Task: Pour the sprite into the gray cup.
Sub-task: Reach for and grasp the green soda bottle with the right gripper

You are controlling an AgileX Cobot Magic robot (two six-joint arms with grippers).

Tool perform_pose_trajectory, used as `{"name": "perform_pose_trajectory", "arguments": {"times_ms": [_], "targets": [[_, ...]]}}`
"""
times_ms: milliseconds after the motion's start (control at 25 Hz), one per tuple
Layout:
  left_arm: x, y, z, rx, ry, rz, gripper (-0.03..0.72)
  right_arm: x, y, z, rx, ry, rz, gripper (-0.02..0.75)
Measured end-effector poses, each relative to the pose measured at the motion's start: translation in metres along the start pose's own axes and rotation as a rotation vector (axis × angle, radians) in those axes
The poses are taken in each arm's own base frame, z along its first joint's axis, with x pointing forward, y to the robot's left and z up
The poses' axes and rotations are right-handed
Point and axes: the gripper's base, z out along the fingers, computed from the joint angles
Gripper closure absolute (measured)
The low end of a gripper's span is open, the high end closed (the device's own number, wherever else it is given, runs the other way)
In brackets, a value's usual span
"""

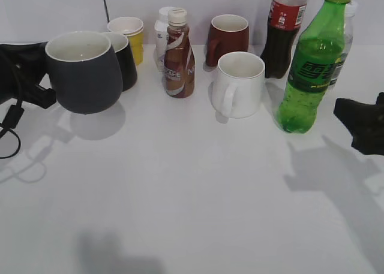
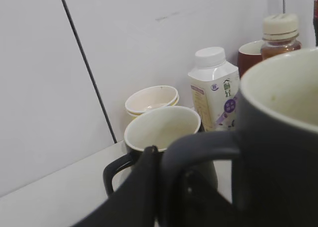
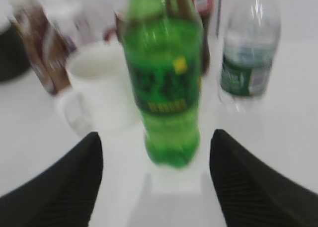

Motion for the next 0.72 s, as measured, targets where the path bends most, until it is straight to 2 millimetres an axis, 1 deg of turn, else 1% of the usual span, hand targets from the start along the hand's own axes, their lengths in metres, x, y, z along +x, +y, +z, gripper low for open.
{"name": "perform_pose_trajectory", "arguments": {"times_ms": [40,160,240,400,520,720], "targets": [[0.0,0.0,0.0,0.0,-0.001,0.0,0.639,0.003,-0.001,0.002,0.004,-0.007,-0.016,0.209],[0.0,0.0,0.0,0.0,0.0,0.0,0.639,0.002,-0.002,0.011,0.02,-0.08,-0.036,0.127],[0.0,0.0,0.0,0.0,0.0,0.0,0.639,0.003,-0.003,0.021,0.032,-0.121,-0.045,0.097],[-0.001,-0.001,0.0,0.014,0.001,0.011,0.639,0.007,-0.001,0.046,0.029,-0.106,-0.069,0.08],[-0.004,-0.004,-0.002,0.044,0.012,0.043,0.639,0.01,0.001,0.069,0.029,-0.075,-0.061,0.078],[-0.016,-0.004,-0.009,0.049,0.025,0.016,0.639,0.005,0.002,0.11,0.046,-0.081,-0.036,0.083]]}}
